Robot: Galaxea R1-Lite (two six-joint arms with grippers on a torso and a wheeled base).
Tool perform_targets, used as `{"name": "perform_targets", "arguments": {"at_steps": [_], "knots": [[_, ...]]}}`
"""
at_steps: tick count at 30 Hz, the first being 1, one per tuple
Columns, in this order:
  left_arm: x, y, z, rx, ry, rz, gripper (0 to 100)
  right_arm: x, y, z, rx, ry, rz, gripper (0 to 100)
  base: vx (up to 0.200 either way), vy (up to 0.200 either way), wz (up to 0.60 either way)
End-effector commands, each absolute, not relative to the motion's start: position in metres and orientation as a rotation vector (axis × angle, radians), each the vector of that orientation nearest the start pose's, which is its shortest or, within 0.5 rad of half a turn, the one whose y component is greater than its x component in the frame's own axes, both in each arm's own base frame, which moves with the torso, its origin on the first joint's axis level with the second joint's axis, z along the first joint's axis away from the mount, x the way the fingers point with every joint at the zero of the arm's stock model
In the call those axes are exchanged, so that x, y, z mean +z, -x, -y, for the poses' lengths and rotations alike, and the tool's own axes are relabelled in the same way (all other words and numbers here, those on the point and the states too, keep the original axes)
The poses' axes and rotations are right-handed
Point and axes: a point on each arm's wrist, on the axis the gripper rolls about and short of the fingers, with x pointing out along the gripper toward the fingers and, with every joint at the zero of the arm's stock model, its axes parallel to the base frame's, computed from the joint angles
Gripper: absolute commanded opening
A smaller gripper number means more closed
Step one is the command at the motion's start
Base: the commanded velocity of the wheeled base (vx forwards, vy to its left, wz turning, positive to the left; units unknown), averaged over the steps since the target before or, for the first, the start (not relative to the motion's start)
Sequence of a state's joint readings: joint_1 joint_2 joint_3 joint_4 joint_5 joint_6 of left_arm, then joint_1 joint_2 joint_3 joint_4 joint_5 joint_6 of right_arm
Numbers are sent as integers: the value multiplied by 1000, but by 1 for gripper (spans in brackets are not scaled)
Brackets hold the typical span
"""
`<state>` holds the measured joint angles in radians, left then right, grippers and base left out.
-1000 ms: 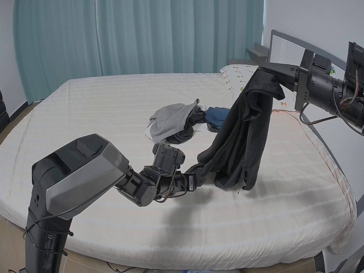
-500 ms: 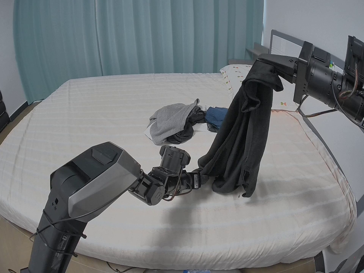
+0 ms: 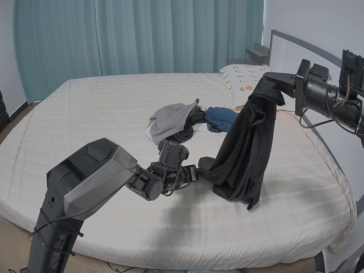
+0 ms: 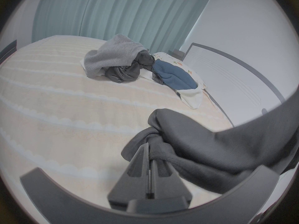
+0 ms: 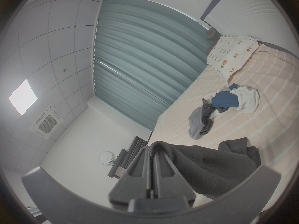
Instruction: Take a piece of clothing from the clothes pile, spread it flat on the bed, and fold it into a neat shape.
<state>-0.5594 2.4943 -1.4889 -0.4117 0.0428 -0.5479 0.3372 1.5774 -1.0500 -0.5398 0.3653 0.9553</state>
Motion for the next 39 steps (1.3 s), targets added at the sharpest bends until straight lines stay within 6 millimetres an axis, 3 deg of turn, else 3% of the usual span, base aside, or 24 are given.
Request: {"name": "perform_targets", "arguments": {"at_steps": [1, 5, 9, 16, 19, 22, 28, 32, 36, 39], "knots": [[108, -391, 226, -276, 460, -659, 0, 239, -303, -106, 561, -916, -422, 0, 0, 0, 0], [152, -377, 205, -253, 529, -655, 0, 231, -323, -100, 522, -916, -421, 0, 0, 0, 0], [187, -368, 184, -256, 562, -608, 0, 239, -338, -96, 515, -920, -376, 0, 0, 0, 0], [240, -347, 154, -259, 609, -480, 0, 288, -338, -90, 550, -891, -188, 0, 0, 0, 0], [253, -339, 149, -267, 619, -450, 0, 295, -335, -89, 533, -861, -146, 0, 0, 0, 0], [256, -336, 149, -269, 635, -449, 0, 289, -335, -88, 512, -854, -157, 0, 0, 0, 0], [223, -334, 159, -223, 684, -593, 0, 232, -336, -90, 378, -796, -270, 0, 0, 0, 0], [199, -336, 167, -262, 686, -660, 0, 209, -342, -96, 351, -799, -263, 0, 0, 0, 0], [180, -330, 169, -268, 714, -721, 0, 182, -334, -98, 322, -793, -291, 0, 0, 0, 0], [179, -330, 169, -268, 717, -724, 0, 181, -334, -98, 320, -793, -294, 0, 0, 0, 0]]}}
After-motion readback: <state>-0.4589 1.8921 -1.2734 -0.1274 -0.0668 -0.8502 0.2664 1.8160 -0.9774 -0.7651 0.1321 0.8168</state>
